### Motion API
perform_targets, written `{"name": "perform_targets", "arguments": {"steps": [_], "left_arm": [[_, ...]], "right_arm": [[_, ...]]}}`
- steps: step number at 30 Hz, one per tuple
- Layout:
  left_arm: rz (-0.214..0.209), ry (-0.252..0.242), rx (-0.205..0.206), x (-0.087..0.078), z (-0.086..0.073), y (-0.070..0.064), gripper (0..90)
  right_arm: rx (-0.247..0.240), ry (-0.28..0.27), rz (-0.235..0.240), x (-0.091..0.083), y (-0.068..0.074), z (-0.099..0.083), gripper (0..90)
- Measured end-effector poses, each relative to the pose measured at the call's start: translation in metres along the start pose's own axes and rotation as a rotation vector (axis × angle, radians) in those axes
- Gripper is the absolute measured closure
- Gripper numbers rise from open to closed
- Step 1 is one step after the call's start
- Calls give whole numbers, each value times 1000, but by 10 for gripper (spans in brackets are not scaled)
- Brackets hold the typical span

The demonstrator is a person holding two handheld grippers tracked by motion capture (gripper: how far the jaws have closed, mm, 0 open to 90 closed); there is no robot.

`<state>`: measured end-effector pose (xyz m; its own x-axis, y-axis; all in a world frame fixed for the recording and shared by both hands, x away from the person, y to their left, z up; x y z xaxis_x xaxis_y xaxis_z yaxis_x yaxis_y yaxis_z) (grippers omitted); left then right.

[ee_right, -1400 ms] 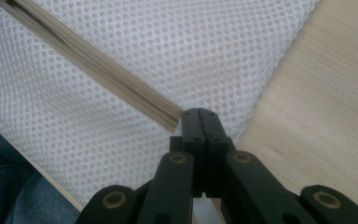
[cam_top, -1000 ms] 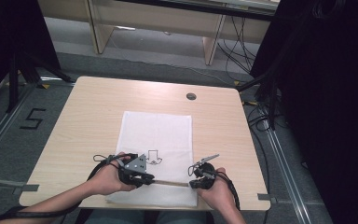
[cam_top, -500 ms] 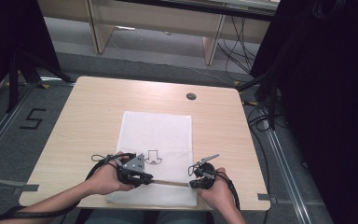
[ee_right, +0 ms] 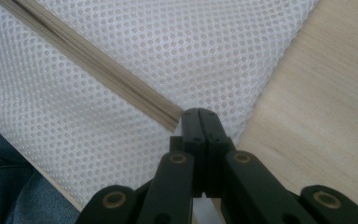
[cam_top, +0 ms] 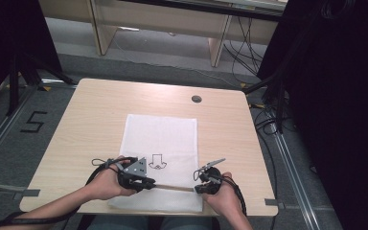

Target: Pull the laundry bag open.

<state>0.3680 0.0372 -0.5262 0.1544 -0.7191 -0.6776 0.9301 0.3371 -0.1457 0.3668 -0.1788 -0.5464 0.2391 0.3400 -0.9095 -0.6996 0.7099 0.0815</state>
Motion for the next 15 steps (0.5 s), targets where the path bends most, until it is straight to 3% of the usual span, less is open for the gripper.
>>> {"name": "perform_targets", "arguments": {"steps": [15], "left_arm": [[-7,2,-4,-4,-2,2,819]], "right_arm": [[-8,-9,-3,1,-1,0,900]]}}
Point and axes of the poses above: each handheld gripper's, and its own axes: x roughly forward along the jaws, z roughly out of its top, y roughly to its left, the point moved 7 cm from there along x, roughly forward along the jaws, and after that the axes turned 9 degrees about -x, right-handed, at the moved point
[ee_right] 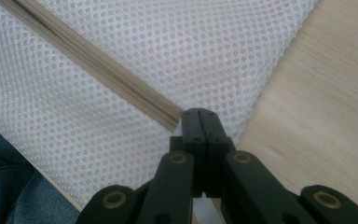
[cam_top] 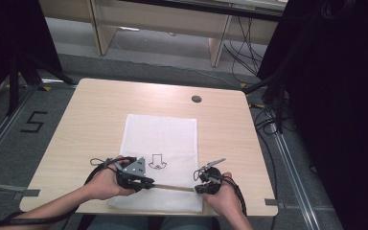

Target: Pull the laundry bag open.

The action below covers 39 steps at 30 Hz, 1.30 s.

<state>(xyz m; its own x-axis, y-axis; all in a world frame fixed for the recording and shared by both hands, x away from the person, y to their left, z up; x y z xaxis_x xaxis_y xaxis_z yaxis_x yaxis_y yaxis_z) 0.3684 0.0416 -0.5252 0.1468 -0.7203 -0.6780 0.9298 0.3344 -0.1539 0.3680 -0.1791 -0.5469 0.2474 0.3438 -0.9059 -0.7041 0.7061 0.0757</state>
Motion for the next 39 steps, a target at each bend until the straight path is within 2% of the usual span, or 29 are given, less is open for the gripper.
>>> {"name": "perform_targets", "arguments": {"steps": [5,6,9,10,12,13,14,19,21,22,23,32,37,39], "left_arm": [[3,-6,-11,-1,-1,1,819],[12,2,0,-2,-3,2,819],[6,-6,-22,-4,-4,4,819],[13,-3,-7,-5,-4,4,819],[11,-7,-13,-5,-4,3,819],[13,-5,-10,-5,-4,4,819],[11,-6,-12,-5,-4,4,819],[9,-5,-11,-5,-5,3,819],[20,8,7,-6,-6,5,819],[6,-3,-17,-6,-6,5,819],[16,-3,-13,-8,-7,6,819],[13,-9,-17,-9,-7,5,819],[21,7,10,-10,-8,5,819],[22,1,-6,-12,-8,6,819]], "right_arm": [[0,0,0,0,0,0,900],[0,0,0,0,0,0,900],[0,-1,0,0,0,0,900],[-2,-1,0,0,0,0,900],[-2,-1,0,0,0,0,900],[23,13,-1,-1,1,-1,900],[27,16,-3,-1,1,-1,900],[28,14,-3,-1,1,-1,900],[28,13,-3,-1,1,-1,900],[28,14,-1,-1,1,-1,900],[27,14,-2,-1,1,-1,900],[27,13,-3,-1,1,-1,900],[26,12,-1,-1,1,-1,900],[26,13,0,-1,1,-1,900]]}}
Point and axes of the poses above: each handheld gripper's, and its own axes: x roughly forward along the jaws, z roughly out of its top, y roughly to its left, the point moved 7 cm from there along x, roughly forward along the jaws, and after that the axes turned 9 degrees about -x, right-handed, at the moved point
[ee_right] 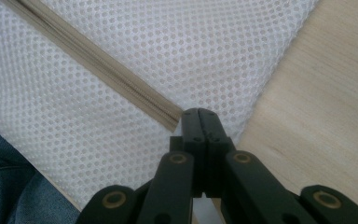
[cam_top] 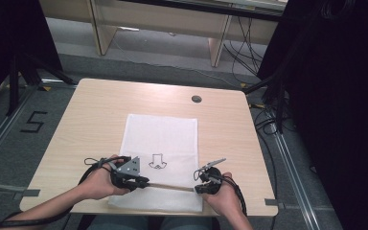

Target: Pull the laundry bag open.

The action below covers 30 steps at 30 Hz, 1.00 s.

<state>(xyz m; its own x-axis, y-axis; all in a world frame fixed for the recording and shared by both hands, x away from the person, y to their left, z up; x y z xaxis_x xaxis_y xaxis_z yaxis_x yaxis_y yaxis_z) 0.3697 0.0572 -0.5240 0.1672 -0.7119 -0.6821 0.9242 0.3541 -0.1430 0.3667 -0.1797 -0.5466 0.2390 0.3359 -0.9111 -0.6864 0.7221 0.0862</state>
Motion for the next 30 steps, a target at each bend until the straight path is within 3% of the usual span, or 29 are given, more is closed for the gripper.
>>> {"name": "perform_targets", "arguments": {"steps": [3,11,12,13,14,17,18,27,28,30], "left_arm": [[2,7,12,-2,-1,1,819],[-5,-5,-8,-1,-2,0,820],[-5,-2,-5,-3,-2,1,819],[-7,-7,-13,-3,-3,1,819],[-7,-7,-21,-4,-3,2,819],[-8,-9,-22,-5,-4,2,819],[-2,-9,-16,-5,-4,3,819],[4,-5,-22,-9,-6,5,819],[5,-5,-17,-10,-7,5,819],[1,-8,-24,-10,-7,6,819]], "right_arm": [[2,1,0,0,0,0,900],[3,1,1,0,0,0,900],[57,23,16,-2,5,-1,900],[9,2,1,0,0,0,900],[3,-2,1,0,0,0,900],[2,0,2,0,0,0,900],[39,13,15,-1,4,-1,900],[40,13,16,-1,4,0,900],[2,1,2,0,0,0,900],[11,5,3,0,1,0,900]]}}
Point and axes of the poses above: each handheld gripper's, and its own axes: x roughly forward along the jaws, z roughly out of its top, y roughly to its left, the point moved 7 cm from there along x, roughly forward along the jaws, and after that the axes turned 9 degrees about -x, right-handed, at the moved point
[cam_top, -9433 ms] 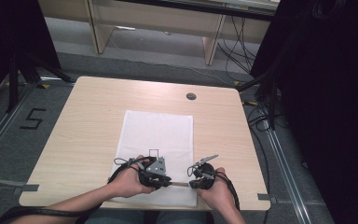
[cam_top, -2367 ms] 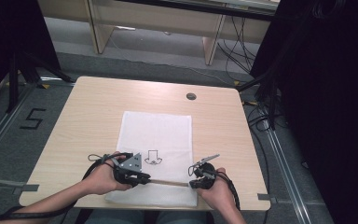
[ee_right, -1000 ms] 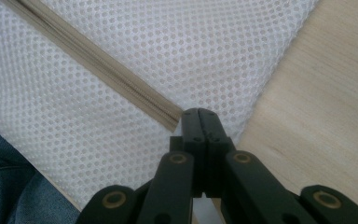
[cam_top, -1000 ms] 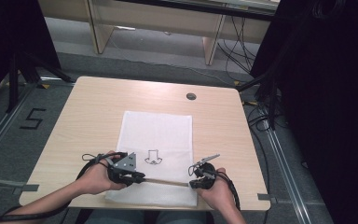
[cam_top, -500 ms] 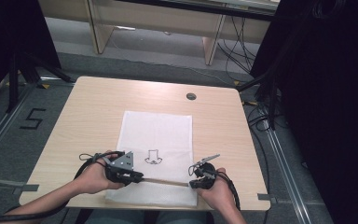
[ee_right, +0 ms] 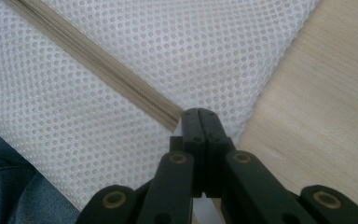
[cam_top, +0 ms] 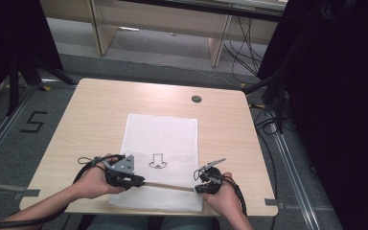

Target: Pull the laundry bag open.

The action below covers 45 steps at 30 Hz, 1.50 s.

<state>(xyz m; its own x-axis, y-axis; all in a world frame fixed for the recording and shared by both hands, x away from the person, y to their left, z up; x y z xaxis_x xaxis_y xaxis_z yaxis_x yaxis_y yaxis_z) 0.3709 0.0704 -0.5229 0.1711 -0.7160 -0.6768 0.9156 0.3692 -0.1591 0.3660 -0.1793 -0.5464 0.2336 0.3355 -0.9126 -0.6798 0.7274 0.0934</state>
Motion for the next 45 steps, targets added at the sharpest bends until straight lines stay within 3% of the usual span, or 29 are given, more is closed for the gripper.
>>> {"name": "perform_targets", "arguments": {"steps": [1,3,4,5,8,9,10,11,14,17,18,19,20,22,24,25,33,35,36,45], "left_arm": [[0,2,2,0,0,0,819],[-1,-1,0,0,0,0,819],[6,3,6,0,-1,0,820],[-3,-8,-9,-1,-1,0,819],[3,-3,-3,-2,-2,1,819],[1,-4,-10,-3,-2,1,819],[-2,-6,-14,-3,-2,1,819],[0,-6,-11,-3,-2,1,819],[-2,-8,-12,-3,-2,0,820],[-3,-7,-9,-4,-2,0,820],[1,-4,-6,-4,-2,0,820],[6,-4,1,-4,-3,1,820],[-7,-10,-14,-4,-3,0,820],[7,-5,-9,-5,-4,2,820],[4,-8,-18,-7,-5,3,820],[7,-11,-16,-8,-6,4,820],[7,-8,-25,-11,-8,5,820],[8,-6,-20,-11,-8,5,820],[9,-6,-19,-11,-8,5,820],[2,-6,-23,-12,-8,5,820]], "right_arm": [[28,8,11,0,3,0,900],[28,8,12,0,3,0,900],[-5,-3,-1,0,-1,0,900],[28,8,12,0,3,0,900],[27,7,13,0,3,0,900],[25,7,13,0,3,0,900],[-8,-4,-2,0,-1,0,900],[27,8,12,0,3,0,900],[29,8,12,0,3,0,900],[19,2,8,0,2,0,900],[-14,-7,-5,0,-2,0,900],[28,8,12,0,3,0,900],[27,7,12,0,3,0,900],[29,8,12,0,3,-1,900],[-7,-4,-1,0,-1,0,900],[28,9,12,0,3,0,900],[29,8,12,0,3,0,900],[27,8,12,0,3,0,900],[-8,-4,-2,0,-1,0,900],[-9,-5,-3,0,-1,0,900]]}}
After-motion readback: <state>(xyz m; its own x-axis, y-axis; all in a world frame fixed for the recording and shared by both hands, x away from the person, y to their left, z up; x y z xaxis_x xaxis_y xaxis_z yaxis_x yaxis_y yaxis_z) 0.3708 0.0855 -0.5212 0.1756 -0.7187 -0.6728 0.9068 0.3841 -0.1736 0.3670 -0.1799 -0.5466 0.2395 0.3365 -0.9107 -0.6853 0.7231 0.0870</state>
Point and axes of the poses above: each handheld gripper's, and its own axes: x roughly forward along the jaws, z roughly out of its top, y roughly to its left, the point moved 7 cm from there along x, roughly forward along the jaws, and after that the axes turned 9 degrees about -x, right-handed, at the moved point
